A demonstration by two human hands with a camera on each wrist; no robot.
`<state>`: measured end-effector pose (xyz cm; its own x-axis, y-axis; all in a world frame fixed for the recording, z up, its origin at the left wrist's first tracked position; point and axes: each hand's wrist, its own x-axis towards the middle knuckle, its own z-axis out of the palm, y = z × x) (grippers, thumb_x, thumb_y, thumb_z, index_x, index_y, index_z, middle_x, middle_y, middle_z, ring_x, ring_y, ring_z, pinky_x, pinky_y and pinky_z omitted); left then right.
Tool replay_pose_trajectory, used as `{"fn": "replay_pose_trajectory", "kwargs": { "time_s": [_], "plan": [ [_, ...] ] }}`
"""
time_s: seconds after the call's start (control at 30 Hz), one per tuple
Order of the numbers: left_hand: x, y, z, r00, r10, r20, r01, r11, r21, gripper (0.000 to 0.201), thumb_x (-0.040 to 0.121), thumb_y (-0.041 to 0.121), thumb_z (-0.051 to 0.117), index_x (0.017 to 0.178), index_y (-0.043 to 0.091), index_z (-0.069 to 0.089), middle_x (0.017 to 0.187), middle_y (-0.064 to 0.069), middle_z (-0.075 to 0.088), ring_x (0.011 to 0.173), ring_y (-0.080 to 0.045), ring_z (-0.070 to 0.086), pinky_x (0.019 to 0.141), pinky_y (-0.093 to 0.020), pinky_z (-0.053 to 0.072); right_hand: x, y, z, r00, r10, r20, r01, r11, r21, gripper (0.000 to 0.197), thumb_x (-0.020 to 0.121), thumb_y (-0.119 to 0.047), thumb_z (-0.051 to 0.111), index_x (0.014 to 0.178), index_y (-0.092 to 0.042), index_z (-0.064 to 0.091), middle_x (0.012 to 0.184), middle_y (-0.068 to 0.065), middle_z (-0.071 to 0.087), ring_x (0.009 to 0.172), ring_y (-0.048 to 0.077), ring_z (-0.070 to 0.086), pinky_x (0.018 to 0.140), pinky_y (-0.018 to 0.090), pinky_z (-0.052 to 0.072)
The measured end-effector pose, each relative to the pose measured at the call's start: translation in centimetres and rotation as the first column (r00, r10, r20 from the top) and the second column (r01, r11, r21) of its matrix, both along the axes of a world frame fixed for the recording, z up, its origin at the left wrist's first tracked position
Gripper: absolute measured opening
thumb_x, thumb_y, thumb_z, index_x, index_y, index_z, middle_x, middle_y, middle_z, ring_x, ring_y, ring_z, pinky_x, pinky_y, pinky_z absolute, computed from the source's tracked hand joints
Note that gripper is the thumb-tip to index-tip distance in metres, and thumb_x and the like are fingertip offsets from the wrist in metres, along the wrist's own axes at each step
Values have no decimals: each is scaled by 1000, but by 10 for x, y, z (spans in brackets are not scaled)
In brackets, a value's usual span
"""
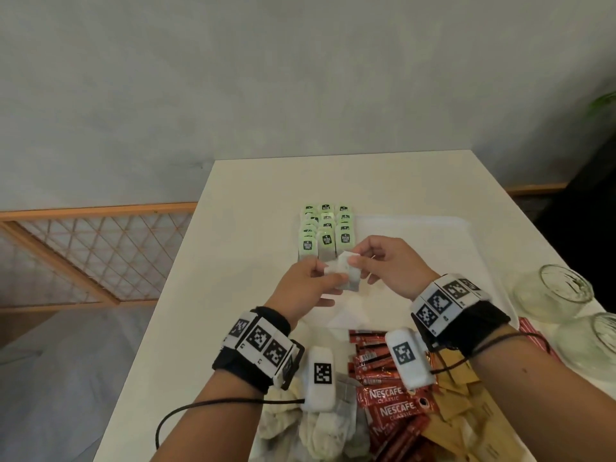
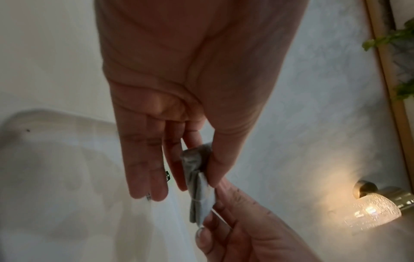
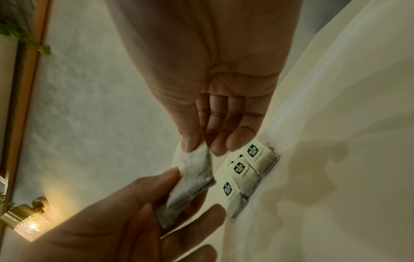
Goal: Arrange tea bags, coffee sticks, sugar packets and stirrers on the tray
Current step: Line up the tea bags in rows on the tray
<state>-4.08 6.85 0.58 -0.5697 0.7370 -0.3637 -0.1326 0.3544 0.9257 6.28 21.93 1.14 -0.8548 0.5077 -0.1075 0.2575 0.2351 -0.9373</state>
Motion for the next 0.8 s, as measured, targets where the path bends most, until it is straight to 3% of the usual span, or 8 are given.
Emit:
{"fn": "replay_pose_trajectory", "kwargs": {
  "time_s": [0.13,0.23,0.33,0.43,0.57,0.67,0.73,0.8],
  "plan": [
    [2,-2,3,997,-81,7,81,997,10,33,85,10,74,114,0,59,91,-13,71,77,-19,71,77,-33,60,3,-4,5,1000,17,-6,-17,999,29,9,84,-11,74,81,-18,68,73,2,67,62,12,61,60,27,52],
    [2,-5,4,992,-115,44,114,993,41,27,87,8,72,114,3,66,88,-8,71,77,-17,71,76,-29,61,5,-5,5,1000,-11,-7,11,997,78,10,82,-16,76,77,-22,70,78,-1,70,63,9,61,60,27,54],
    [4,-8,2,1000,-10,19,9,999,35,22,87,13,73,108,5,70,85,-4,71,75,-16,71,74,-29,61,10,-4,5,996,-86,-26,87,993,77,8,82,-17,76,77,-16,69,76,-2,71,62,11,63,61,31,56],
    [2,-6,-6,953,199,-227,-203,979,8,15,86,23,73,96,12,73,81,-3,73,72,-16,72,73,-35,59,14,-2,4,981,-192,-16,192,980,55,13,84,-17,74,79,-9,65,73,8,71,60,16,67,65,34,59],
    [10,6,-6,815,130,-565,-185,982,-41,32,84,36,64,64,11,64,59,-5,60,55,-18,53,59,-37,46,14,-5,1,969,-244,25,244,970,19,18,84,-13,73,77,-5,59,67,13,71,61,23,71,67,38,61],
    [25,14,-1,766,88,-636,-147,988,-41,42,88,37,63,54,15,55,46,4,43,46,-9,38,49,-27,31,11,-12,0,970,-242,31,243,969,-32,17,85,-12,70,79,-3,57,65,14,71,62,27,72,67,42,61],
    [34,17,-1,769,63,-636,-88,996,-9,41,92,35,62,54,19,58,41,7,44,44,-7,40,46,-19,25,10,-16,2,967,-253,13,253,964,-85,19,87,-15,69,81,-1,57,69,15,72,63,29,72,66,43,61],
    [36,18,-3,787,76,-613,-68,997,37,44,92,30,64,51,22,52,40,9,43,44,-7,39,46,-20,25,10,-17,6,963,-268,1,264,948,-179,26,92,-23,64,85,2,59,73,17,72,66,31,72,67,43,61]
  ]
}}
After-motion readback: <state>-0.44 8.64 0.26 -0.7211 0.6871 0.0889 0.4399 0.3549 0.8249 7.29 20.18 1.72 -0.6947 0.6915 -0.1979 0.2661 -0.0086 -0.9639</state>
